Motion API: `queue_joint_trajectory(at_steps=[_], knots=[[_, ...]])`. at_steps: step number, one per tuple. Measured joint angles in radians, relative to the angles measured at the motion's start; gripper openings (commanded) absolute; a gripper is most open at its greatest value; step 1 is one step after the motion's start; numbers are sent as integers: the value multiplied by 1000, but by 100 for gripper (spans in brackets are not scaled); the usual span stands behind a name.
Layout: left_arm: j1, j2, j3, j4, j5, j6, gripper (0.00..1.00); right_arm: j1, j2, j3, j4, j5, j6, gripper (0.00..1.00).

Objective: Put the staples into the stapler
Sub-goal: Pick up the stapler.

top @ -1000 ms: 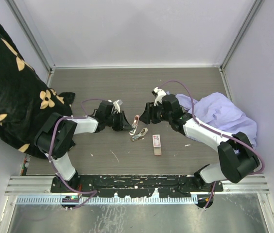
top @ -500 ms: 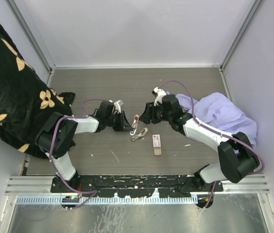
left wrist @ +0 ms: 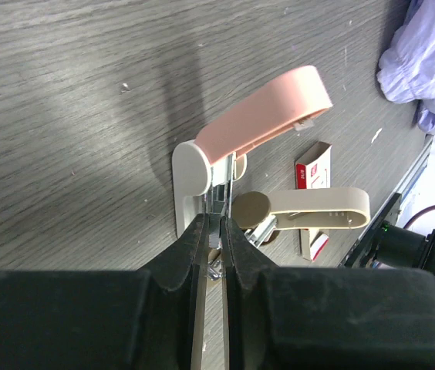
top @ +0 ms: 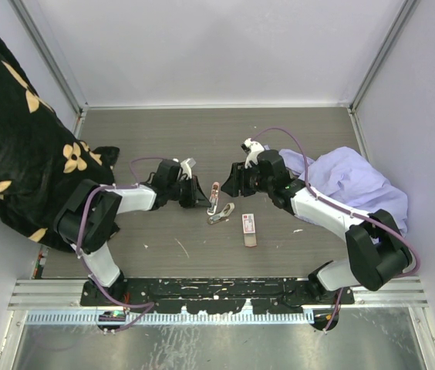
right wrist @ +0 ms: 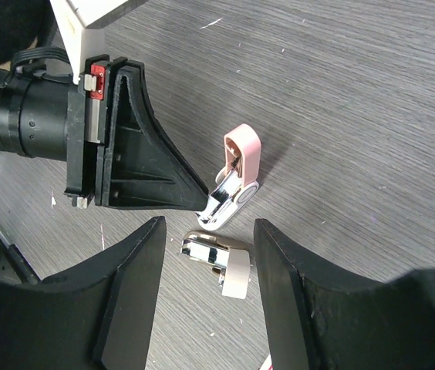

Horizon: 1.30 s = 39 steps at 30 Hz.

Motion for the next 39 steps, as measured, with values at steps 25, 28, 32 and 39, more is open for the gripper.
queue_joint_trajectory(at_steps=[25, 28, 32, 39], knots=[[-7, -52, 0, 1, 14, -27, 11, 0, -21, 0, -3, 5, 0, 55], [-9, -50, 0, 2, 14, -27, 11, 0, -29, 0, -4, 5, 0, 55], [-9, -37, 0, 2, 14, -26, 11, 0, -39, -2, -5, 8, 0, 55], [-9, -23, 0, 2, 14, -26, 11, 0, -42, -8, -8, 11, 0, 56]])
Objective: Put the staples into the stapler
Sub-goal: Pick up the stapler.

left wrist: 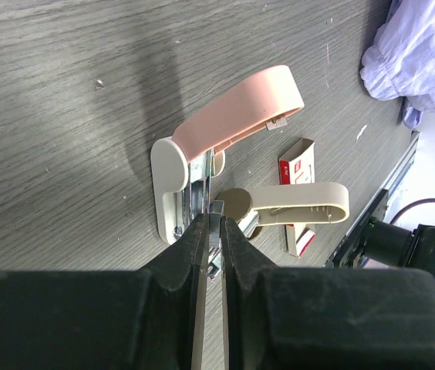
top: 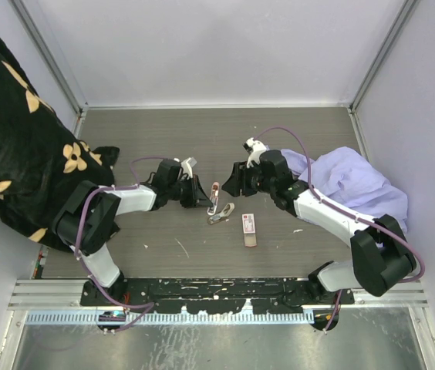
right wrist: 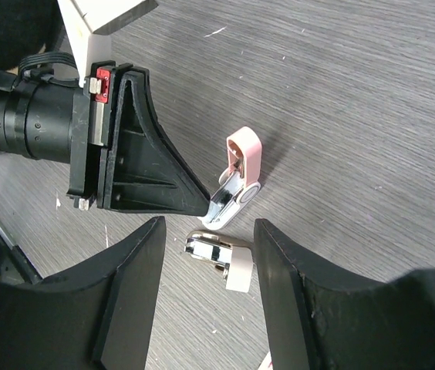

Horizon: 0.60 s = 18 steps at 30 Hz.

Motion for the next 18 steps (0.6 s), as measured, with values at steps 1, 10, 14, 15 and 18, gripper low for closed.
queue_joint_trajectory(at_steps=[1, 10, 14, 15, 18], knots=[[0, 0, 0, 0, 0, 0, 11, 0, 0, -1, 0, -1, -1, 57], [0, -86, 0, -58, 63, -26, 11, 10, -120, -57, -8, -153, -137, 62], [5, -191, -2, -121, 131, -38, 11, 40, -170, -39, -29, -175, -219, 63], [8, -222, -2, -147, 165, -42, 11, 55, -167, -28, -42, -165, -238, 63], [14, -258, -3, -185, 216, -46, 11, 135, -141, 5, -98, -106, -291, 65]])
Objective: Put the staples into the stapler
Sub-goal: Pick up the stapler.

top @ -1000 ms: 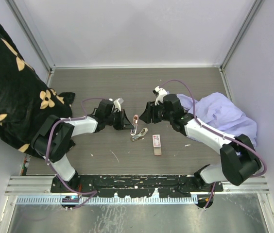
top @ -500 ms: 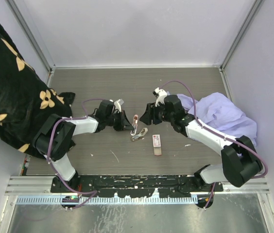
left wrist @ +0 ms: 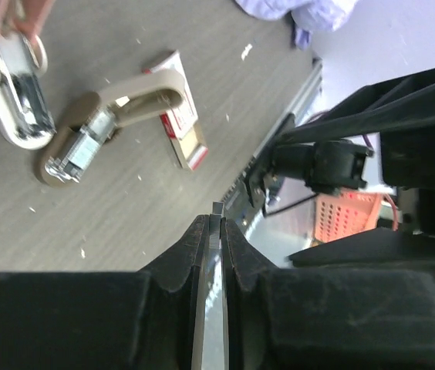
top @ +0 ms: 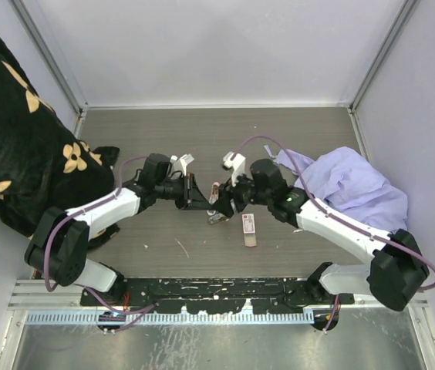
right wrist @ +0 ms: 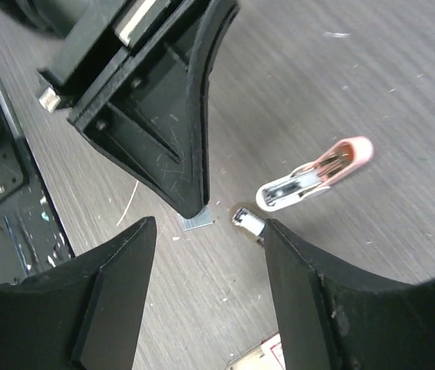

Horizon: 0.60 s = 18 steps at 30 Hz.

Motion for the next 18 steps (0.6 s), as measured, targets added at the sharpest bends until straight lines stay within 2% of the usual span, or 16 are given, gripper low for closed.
queue_joint_trajectory(at_steps=[7, 11, 18], knots=[[26, -56, -19, -114, 128, -2, 12, 196, 86, 84, -126, 137, -88, 65], [32, -76, -24, -147, 162, -3, 11, 222, 92, 93, -167, 169, -104, 65], [33, -88, -24, -158, 189, -6, 11, 245, 96, 112, -187, 197, -119, 58]])
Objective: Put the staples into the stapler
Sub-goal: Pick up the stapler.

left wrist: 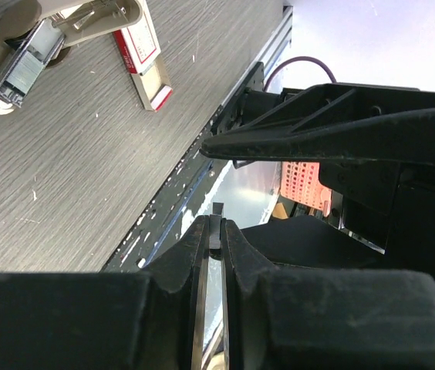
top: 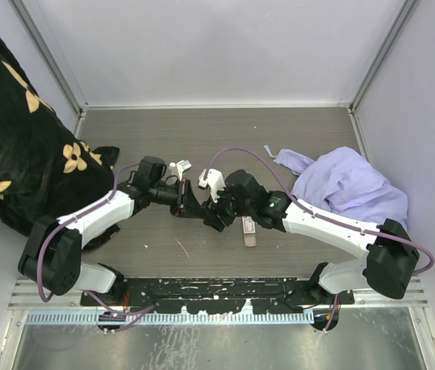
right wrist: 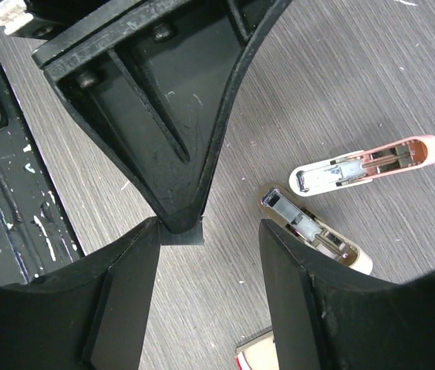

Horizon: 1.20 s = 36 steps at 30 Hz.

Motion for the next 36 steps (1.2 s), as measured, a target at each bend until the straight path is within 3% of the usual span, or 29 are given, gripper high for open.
queue_joint_trajectory(at_steps=[15, 19, 22, 23, 25, 30, 36], knots=[[0, -7, -2, -8, -1, -2, 12, 31, 14, 21, -10, 1, -10, 29], [0, -7, -5, -8, -1, -1, 28, 32, 15, 22, -11, 2, -9, 26], [2, -7, -8, -9, -13, 3, 47, 32, 15, 22, -11, 6, -3, 25], [2, -7, -8, -10, -18, 5, 60, 32, 15, 22, -11, 10, 0, 24], [3, -9, -9, -11, -37, 7, 70, 32, 15, 22, -11, 16, 5, 24], [8, -27, -13, -16, -114, 29, 73, 24, 15, 21, -11, 51, 25, 24], [3, -65, -38, 0, -342, 111, 70, -76, 14, -8, -6, 86, 66, 24]])
